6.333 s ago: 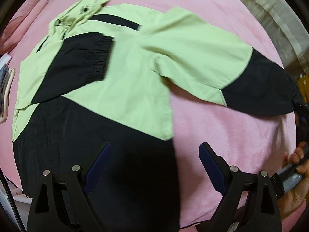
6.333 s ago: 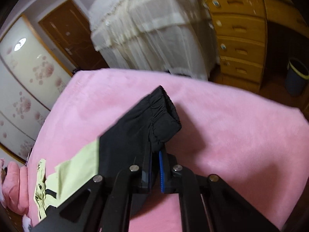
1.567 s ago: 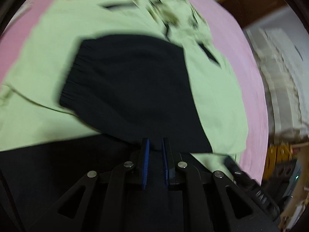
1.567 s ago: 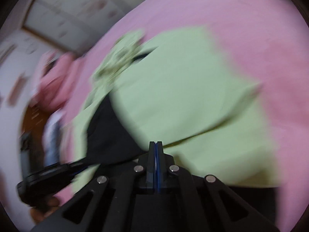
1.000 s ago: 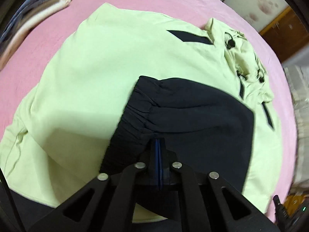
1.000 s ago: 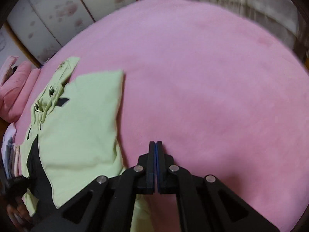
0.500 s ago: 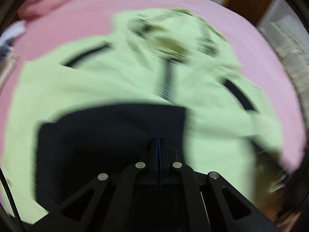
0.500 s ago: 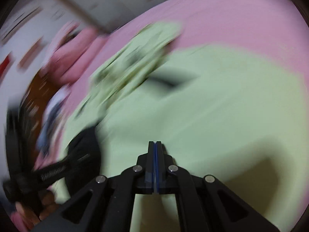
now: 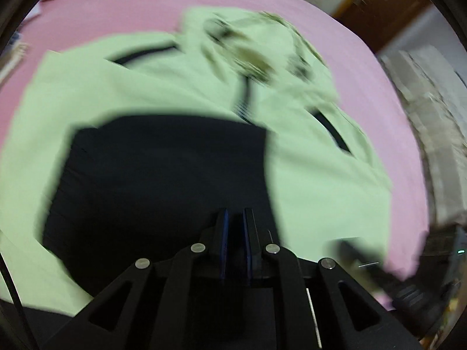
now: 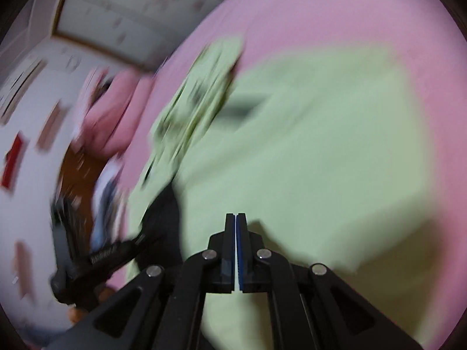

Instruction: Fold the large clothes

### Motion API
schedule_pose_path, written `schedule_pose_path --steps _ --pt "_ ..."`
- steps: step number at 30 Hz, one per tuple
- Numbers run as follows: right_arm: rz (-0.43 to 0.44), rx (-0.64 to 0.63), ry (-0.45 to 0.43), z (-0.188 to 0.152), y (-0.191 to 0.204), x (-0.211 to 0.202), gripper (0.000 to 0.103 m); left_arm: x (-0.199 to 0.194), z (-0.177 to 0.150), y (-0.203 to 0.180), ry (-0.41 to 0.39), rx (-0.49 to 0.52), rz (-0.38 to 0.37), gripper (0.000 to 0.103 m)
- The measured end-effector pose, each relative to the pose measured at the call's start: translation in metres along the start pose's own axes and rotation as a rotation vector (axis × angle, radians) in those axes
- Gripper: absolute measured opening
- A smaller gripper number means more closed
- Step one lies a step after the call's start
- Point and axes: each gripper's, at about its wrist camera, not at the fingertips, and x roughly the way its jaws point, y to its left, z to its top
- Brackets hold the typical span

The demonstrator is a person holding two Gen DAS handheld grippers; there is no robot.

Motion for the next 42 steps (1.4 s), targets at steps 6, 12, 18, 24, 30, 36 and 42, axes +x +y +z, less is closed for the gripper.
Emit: schedule_pose_path --steps 6,12,18,24,30,36,42 --pt "-0.049 0.097 -0.072 -0.011 -0.032 -0.010 0.000 0.007 -0.005 0.024 -0.048 0.085 0.211 0.001" --pt "-0.450 0.241 -0.287 0.005 -0.088 -0.097 0.000 -0.020 0.008 0.092 -0.070 -0.034 0.329 0.001" --pt "-0.284 0.065 -0.254 -0.008 -0.021 -0.093 0.003 -0.066 -0.031 0.057 -0.100 -0.001 0.145 0.003" --pt "-0.293 -0.167 -0.003 -0.056 0.045 -0.011 0.003 -0.025 -0.053 -0.002 0.069 0.082 0.042 0.006" --pt "-0.546 -0.081 -0.098 -0.064 0.004 -0.050 0.002 -0.030 -0.035 0.043 -0.028 0.014 0.232 0.006" --pt "-0.551 0.219 -0.187 -0.049 -0.072 -0.123 0.005 -0.034 -0.010 0.103 -0.019 -0.130 0.153 0.002" --pt "-0.640 0.336 -0.225 -0.067 -0.079 -0.139 0.008 -0.027 -0.012 0.093 -0.025 -0.119 0.176 0.002"
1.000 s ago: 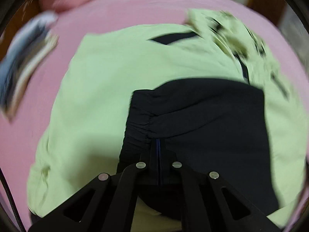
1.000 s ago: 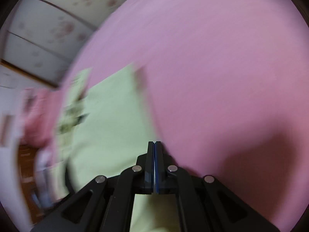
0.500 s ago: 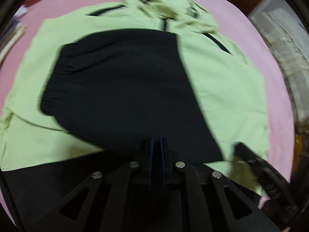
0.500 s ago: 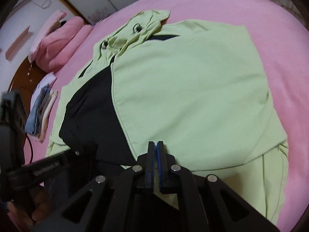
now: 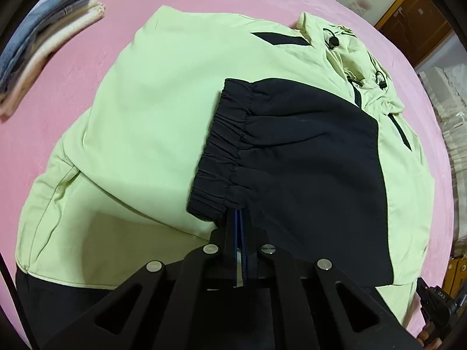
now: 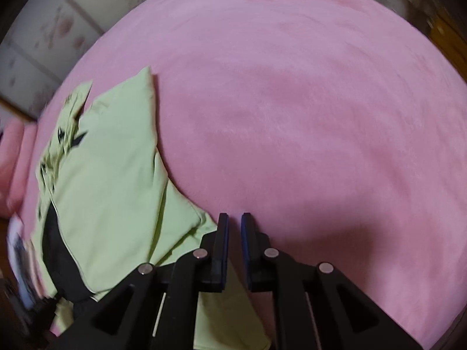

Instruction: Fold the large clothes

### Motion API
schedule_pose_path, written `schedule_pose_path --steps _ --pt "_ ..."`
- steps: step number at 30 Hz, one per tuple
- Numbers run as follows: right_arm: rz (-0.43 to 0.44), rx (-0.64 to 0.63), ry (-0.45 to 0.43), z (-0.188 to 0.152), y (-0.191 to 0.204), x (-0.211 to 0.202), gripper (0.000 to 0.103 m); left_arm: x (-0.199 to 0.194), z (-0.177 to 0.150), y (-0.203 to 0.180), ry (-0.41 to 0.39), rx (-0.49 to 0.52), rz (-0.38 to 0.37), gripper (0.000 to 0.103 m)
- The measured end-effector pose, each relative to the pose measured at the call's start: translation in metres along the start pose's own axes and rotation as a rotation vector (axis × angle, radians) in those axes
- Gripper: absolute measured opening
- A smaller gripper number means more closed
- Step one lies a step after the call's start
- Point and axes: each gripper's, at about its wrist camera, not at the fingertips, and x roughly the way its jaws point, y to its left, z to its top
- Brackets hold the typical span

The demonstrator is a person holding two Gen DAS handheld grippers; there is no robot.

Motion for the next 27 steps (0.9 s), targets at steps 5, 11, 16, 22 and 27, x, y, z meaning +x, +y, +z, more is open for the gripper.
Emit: schedule_pose_path --steps 5,11,16,22,27 --pt "-0.022 0.022 -0.030 -0.030 0.007 -0.016 0.014 -0.012 -0.011 0.005 0.027 0.069 -0.011 0.004" --pt "-0.007 0.111 -0.043 -0.075 0.039 -0.034 0.066 -0.030 -0.030 0.015 0.050 0.131 -0.010 0.087" --pt "-0.001 0.075 0.011 -0.104 0.073 -0.038 0.073 -0.035 -0.054 0.025 0.124 0.156 0.027 0.087" --pt "-0.011 -0.251 0.111 -0.151 0.137 -0.032 0.073 -0.046 -0.087 0.039 0.195 0.202 0.078 0.087" --pt "0.019 -0.411 0.134 -0.190 0.164 -0.042 0.073 -0.059 -0.112 0.042 0.181 0.292 0.122 0.088"
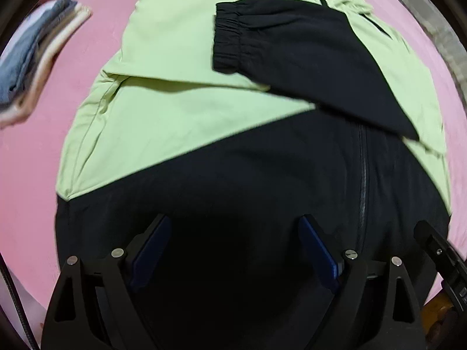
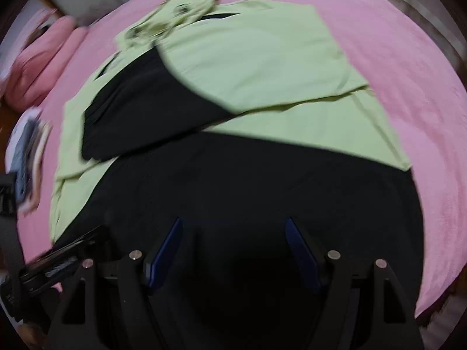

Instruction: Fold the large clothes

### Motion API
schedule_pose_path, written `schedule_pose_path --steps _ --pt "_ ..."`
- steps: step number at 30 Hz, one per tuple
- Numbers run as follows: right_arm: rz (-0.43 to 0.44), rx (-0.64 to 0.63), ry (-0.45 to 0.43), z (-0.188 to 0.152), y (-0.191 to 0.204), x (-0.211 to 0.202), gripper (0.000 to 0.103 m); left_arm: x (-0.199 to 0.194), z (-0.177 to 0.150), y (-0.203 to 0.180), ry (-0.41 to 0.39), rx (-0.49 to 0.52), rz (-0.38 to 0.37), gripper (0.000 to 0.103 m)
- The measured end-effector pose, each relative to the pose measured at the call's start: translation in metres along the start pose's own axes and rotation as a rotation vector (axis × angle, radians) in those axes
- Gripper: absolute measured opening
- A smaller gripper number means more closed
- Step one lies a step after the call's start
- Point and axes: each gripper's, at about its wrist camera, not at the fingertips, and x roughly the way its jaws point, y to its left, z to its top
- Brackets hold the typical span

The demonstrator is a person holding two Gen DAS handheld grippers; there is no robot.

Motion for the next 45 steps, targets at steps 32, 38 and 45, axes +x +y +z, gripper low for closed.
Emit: schedule_pose_path --steps 32,38,45 --pt "0.202 0.071 -0.164 -0.133 -0.053 -0.150 0.074 -0.164 -0.172 0.043 -0.116 0.053 0.099 0.094" --pt "0.241 0.270 -0.220 -0.166 -0.120 -0.149 0.074 -0.157 -0.202 0.093 -0.095 -0.065 0.007 0.094" --pt "0.294 0.663 -0.233 -0.202 -0.203 -0.123 0.074 -0.134 -0.223 0.151 -0.098 -0.359 -0.154 0.094"
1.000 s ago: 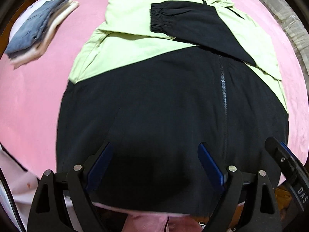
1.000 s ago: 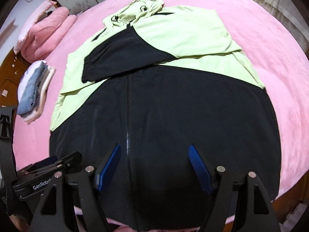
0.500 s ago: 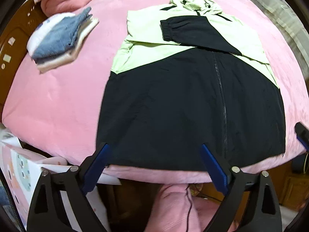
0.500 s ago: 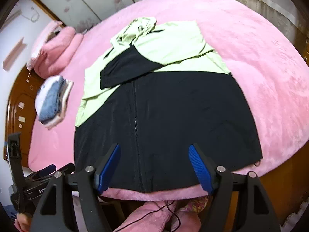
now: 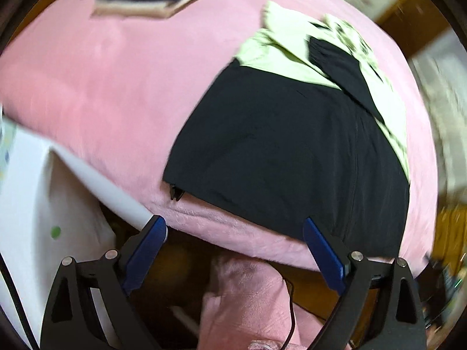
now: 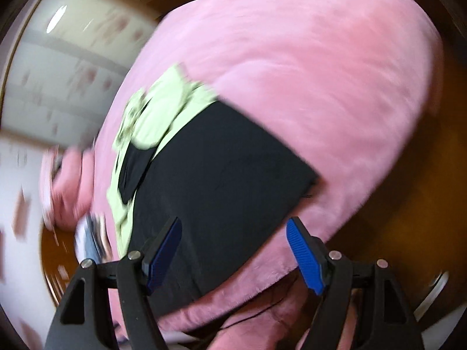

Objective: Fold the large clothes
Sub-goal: 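Grasp the black jacket hem with both grippers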

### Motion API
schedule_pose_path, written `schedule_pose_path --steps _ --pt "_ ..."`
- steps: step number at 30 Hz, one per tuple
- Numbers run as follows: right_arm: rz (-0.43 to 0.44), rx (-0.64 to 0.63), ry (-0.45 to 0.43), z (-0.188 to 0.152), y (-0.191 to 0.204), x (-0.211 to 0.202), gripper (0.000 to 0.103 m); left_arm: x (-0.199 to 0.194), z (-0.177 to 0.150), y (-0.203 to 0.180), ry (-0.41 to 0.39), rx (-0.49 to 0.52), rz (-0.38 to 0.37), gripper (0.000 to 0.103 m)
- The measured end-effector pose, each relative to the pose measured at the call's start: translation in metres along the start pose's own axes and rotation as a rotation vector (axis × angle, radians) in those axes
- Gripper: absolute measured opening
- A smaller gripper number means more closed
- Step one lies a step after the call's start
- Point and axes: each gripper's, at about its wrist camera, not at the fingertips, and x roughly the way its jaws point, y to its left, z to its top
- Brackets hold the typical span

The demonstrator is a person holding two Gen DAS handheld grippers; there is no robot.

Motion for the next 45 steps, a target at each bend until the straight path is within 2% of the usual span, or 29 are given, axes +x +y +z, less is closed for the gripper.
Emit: schedule_pose_path --steps 4,9,13,17,20,22,24,25,26,27,28,29,30,32,33,37,40,42,45 --pt "-0.031 0.093 -0.016 0.010 -0.027 0.013 0.074 0.018 0.000 0.013 -0.013 -0.068 0.021 0.094" --pt "-0.054 0.116 -0.011 0.019 -0.042 0.043 0.074 0.055 -0.002 0.017 0.022 -0.097 0.032 0.094" --pt "-0.090 0.117 0.005 0.020 -0.048 0.073 0.074 0.082 -0.005 0.027 0.002 -0.153 0.051 0.094" --pt "-0.117 0.112 0.028 0.018 -0.044 0.097 0.074 0.106 -0.004 0.034 -0.007 -0.204 0.015 0.094" --pt "-0.159 0.082 0.017 0.017 -0.040 0.101 0.066 0.116 -0.003 0.045 -0.051 -0.267 0.037 0.094" --pt "-0.178 0.048 0.018 0.018 -0.038 0.101 0.056 0.120 0.001 0.054 -0.060 -0.306 0.029 0.094" --pt "-0.185 0.010 0.005 0.019 -0.034 0.097 0.040 0.116 0.002 0.058 -0.101 -0.326 0.004 0.092" --pt "-0.191 0.004 0.004 0.020 -0.034 0.095 0.036 0.114 0.003 0.057 -0.121 -0.318 -0.001 0.088" --pt "-0.183 0.000 0.005 0.021 -0.033 0.094 0.026 0.112 0.003 0.055 -0.131 -0.306 0.001 0.082" --pt "-0.174 0.002 0.000 0.021 -0.032 0.091 0.021 0.110 0.004 0.053 -0.135 -0.288 0.009 0.079" --pt "-0.173 0.009 -0.001 0.022 -0.032 0.091 0.021 0.110 0.005 0.052 -0.134 -0.282 0.013 0.069" --pt "-0.172 0.026 0.002 0.022 -0.033 0.090 0.019 0.109 0.005 0.052 -0.131 -0.272 0.018 0.055" --pt "-0.169 0.039 0.001 0.023 -0.033 0.089 0.015 0.108 0.006 0.052 -0.126 -0.273 0.011 0.049" --pt "-0.144 0.081 -0.005 0.023 -0.032 0.085 0.013 0.103 0.009 0.051 -0.120 -0.288 -0.029 0.031" --pt "-0.132 0.094 -0.007 0.024 -0.030 0.083 0.012 0.099 0.011 0.050 -0.117 -0.292 -0.051 0.027" --pt "-0.016 0.130 -0.005 0.027 -0.014 0.075 0.011 0.084 0.030 0.024 -0.115 -0.253 -0.052 0.019" --pt "0.057 0.107 0.006 0.031 0.007 0.074 0.011 0.079 0.046 -0.003 -0.097 -0.230 -0.001 0.019" --pt "0.099 0.076 0.013 0.034 0.024 0.074 0.011 0.077 0.058 -0.021 -0.093 -0.235 -0.018 0.019" --pt "0.106 0.020 0.011 0.037 0.046 0.077 0.011 0.073 0.067 -0.036 -0.101 -0.226 -0.036 0.019"
